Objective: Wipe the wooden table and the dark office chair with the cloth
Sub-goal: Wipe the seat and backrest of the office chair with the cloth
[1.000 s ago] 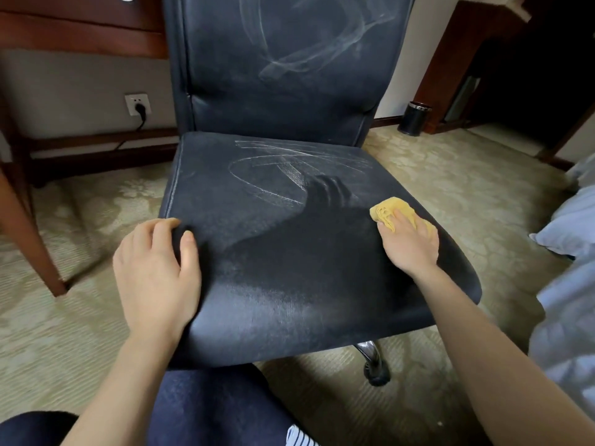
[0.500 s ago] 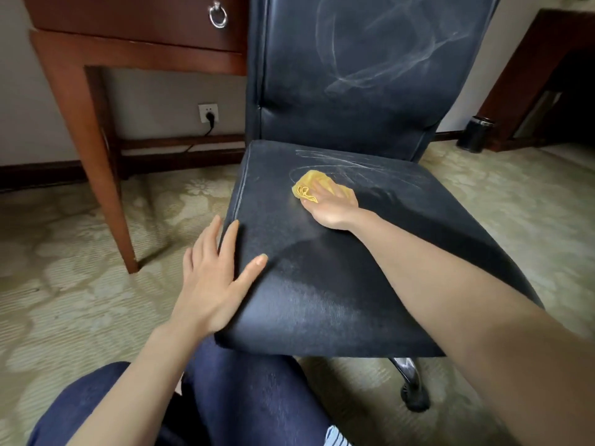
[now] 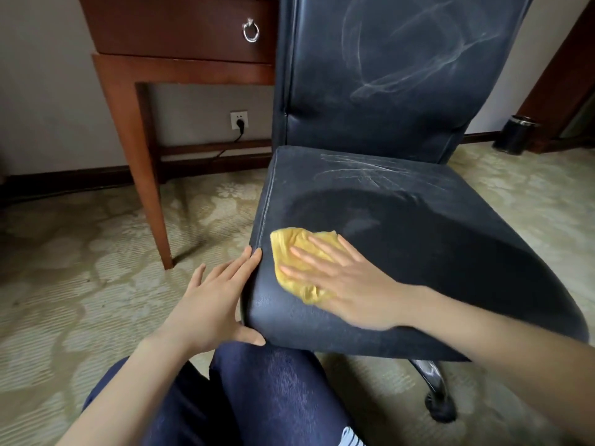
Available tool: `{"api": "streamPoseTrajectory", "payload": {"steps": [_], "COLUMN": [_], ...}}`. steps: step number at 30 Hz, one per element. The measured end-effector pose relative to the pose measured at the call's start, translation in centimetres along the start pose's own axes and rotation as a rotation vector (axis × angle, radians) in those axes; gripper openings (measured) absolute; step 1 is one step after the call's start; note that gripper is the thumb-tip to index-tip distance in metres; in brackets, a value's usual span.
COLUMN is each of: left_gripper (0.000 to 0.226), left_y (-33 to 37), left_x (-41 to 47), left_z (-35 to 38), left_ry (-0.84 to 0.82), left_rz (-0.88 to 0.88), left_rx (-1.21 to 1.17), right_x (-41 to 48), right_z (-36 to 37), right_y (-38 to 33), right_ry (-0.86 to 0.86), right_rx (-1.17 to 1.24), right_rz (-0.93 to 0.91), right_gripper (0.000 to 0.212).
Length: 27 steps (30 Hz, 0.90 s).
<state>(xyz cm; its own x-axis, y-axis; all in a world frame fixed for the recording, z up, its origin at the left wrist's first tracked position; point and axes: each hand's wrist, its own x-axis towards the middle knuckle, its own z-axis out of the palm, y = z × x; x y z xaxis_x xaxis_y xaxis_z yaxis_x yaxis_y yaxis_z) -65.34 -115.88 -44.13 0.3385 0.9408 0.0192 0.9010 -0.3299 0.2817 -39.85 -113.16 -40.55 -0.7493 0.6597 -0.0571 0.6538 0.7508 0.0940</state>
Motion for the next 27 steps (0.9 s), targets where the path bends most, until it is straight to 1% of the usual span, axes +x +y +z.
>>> {"api": "streamPoseTrajectory", "payload": {"steps": [2,3,5,7,10,13,15,19,21,24,25,27], "left_gripper": [0.136,0.137,0.137,0.136,0.135,0.135,0.135,0.136,0.137,0.137,0.137,0.136], "left_y": [-0.1,-0.1,0.0,0.1,0.1,0.0,0.0,-0.3,-0.6,-1.1,-1.3,-1.5], "left_x": [0.0,0.1,0.2,0.3,0.3,0.4,0.6,0.9,1.0,1.2,1.2,1.1], "left_z": [-0.1,-0.2,-0.2,0.0,-0.2,-0.5,-0.6,-0.7,-0.5,-0.4,-0.4,-0.3], "left_ry": [0.006,0.010,0.010,0.011,-0.001,-0.006,-0.012,-0.011,-0.012,-0.008,0.000,0.026], "left_rz": [-0.002,-0.003,-0.009,-0.012,-0.021,-0.046,-0.052,-0.049,-0.045,-0.041,-0.041,-0.052], "left_rx": [-0.026,-0.027,-0.009,0.002,-0.014,-0.036,-0.048,-0.087,-0.105,-0.111,-0.101,-0.065], "right_x": [-2.4,-3.2,-3.6,-3.0,-0.8,2.0,4.3,9.3,12.0,15.8,16.9,18.3], "right_z": [1.1,1.4,1.3,0.7,0.0,-0.1,-0.4,-1.1,-1.3,-1.6,-1.7,-1.8], "right_y": [-0.8,-0.7,0.3,1.6,2.6,3.4,4.4,6.4,7.4,8.4,8.4,8.1], "right_ry": [0.084,0.100,0.089,0.059,0.050,0.049,0.048,0.019,0.016,0.006,0.017,0.036], "right_rx": [-0.121,-0.145,-0.140,-0.077,0.027,0.204,0.280,0.358,0.371,0.356,0.328,0.246], "right_rz": [-0.105,-0.154,-0.253,-0.265,-0.187,-0.035,0.046,0.066,0.110,0.271,0.288,0.261], "right_gripper": [0.053,0.052,0.049,0.045,0.044,0.055,0.056,0.047,0.045,0.051,0.050,0.046]}}
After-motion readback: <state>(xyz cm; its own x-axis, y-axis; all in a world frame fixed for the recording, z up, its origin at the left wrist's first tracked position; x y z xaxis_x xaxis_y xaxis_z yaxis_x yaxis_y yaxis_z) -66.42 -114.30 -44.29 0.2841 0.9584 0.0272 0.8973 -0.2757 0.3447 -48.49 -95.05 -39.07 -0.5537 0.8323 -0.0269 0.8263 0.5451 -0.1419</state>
